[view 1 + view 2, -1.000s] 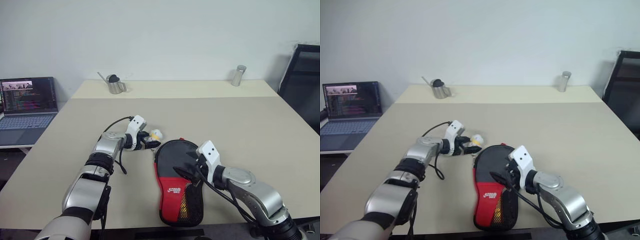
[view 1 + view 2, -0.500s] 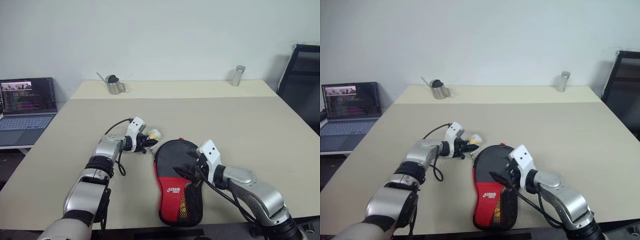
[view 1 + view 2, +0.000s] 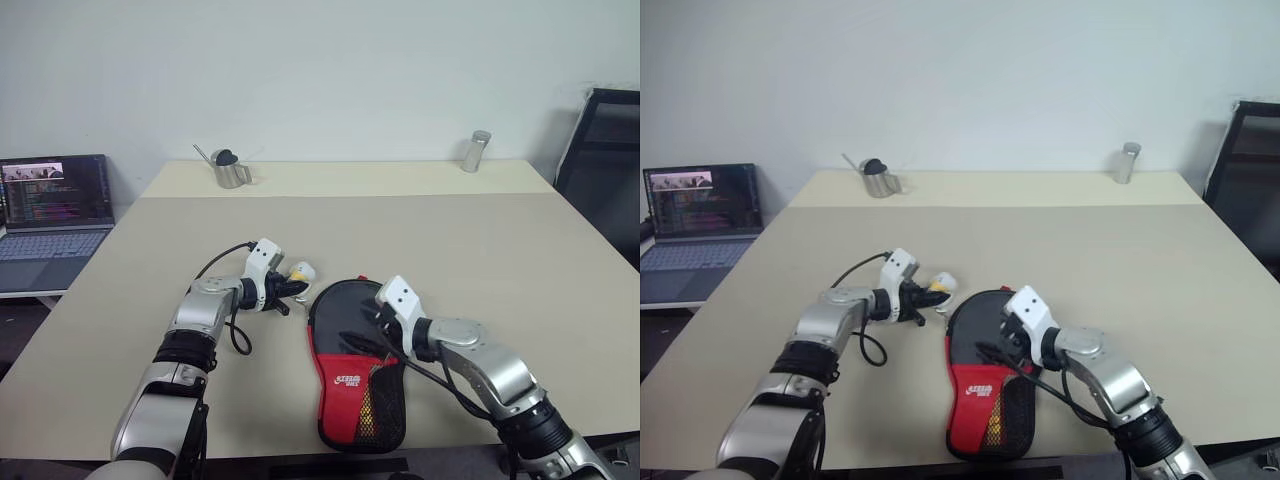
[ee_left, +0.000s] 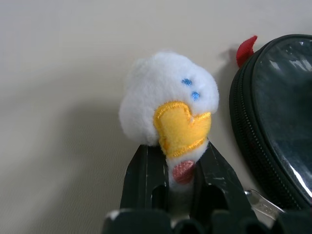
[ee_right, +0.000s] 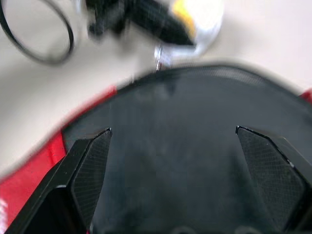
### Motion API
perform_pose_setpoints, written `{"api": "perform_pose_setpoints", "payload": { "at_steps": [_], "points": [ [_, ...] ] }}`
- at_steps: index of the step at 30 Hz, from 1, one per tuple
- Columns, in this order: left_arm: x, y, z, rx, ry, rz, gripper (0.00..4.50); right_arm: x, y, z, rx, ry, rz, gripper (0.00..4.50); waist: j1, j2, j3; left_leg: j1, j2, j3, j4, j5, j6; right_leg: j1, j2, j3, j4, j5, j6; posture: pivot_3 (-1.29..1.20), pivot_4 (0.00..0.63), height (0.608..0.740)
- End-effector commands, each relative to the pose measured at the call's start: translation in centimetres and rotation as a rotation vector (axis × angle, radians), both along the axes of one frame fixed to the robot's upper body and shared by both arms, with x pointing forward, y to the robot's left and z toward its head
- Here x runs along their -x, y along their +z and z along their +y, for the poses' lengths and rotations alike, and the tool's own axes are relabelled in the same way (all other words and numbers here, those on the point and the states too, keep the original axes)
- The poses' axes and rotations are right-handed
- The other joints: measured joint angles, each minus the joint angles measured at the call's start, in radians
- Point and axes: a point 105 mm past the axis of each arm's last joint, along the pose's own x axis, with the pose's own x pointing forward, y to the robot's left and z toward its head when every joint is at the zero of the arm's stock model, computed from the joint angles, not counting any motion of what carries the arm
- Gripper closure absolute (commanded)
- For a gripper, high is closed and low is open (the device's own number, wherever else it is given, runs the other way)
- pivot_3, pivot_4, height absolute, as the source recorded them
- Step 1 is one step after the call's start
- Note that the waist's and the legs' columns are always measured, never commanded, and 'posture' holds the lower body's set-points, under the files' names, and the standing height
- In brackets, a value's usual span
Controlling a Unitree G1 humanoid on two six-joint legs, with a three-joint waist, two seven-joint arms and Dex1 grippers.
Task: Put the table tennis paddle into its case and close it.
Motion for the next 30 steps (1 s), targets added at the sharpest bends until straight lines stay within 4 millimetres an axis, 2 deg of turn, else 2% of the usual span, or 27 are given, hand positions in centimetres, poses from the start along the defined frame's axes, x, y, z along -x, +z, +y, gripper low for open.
{"api": "perform_pose_setpoints", "payload": {
  "at_steps": [1,5,13,20,27,30],
  "points": [
    [-0.2,2.3,0.0,0.000,-0.019,-0.072,4.31,0.7,0.6,0.7,0.019,0.054,-0.027,0.00,0.000,0.000,0.000,0.000,0.000,0.000,0.000,0.000,0.000,0.000,0.000,0.000,0.000,0.000,0.000,0.00,0.150,0.740],
    [-0.3,3.0,-0.8,-0.020,-0.063,-0.089,4.31,1.2,-0.5,0.5,0.077,0.056,0.001,0.00,0.001,0.000,0.000,0.000,0.000,0.000,0.000,0.000,0.000,0.000,0.000,0.000,0.000,0.000,0.000,0.00,0.150,0.740],
    [-2.2,3.5,-3.3,-0.124,-0.148,-0.149,4.31,0.5,-1.7,-0.2,0.147,-0.013,0.004,0.00,0.004,-0.001,-0.001,0.001,-0.001,0.000,0.001,0.000,0.000,0.001,0.000,-0.001,0.000,0.000,0.000,0.00,0.150,0.740],
    [-3.9,3.2,-4.3,-0.191,-0.118,-0.220,4.31,-0.1,-1.7,-0.1,0.156,-0.039,0.003,0.00,0.003,-0.001,-0.001,0.002,-0.001,-0.001,0.001,0.000,0.000,0.002,0.000,-0.002,0.001,0.000,0.000,0.00,0.150,0.740],
    [-4.9,4.5,-5.6,-0.244,-0.093,-0.318,4.31,-0.6,-2.4,-0.3,0.159,-0.083,0.034,0.00,0.003,-0.001,-0.001,0.001,-0.001,-0.001,0.001,0.000,0.000,0.002,0.000,-0.003,0.001,0.000,0.000,0.00,0.150,0.740],
    [-5.0,4.9,-6.4,-0.264,-0.111,-0.336,4.31,-0.3,-3.3,-0.7,0.173,-0.087,0.084,0.00,0.003,-0.001,-0.001,0.002,-0.001,-0.001,0.001,0.000,0.000,0.002,0.000,-0.003,0.001,0.000,0.000,0.00,0.150,0.740]
  ]
}}
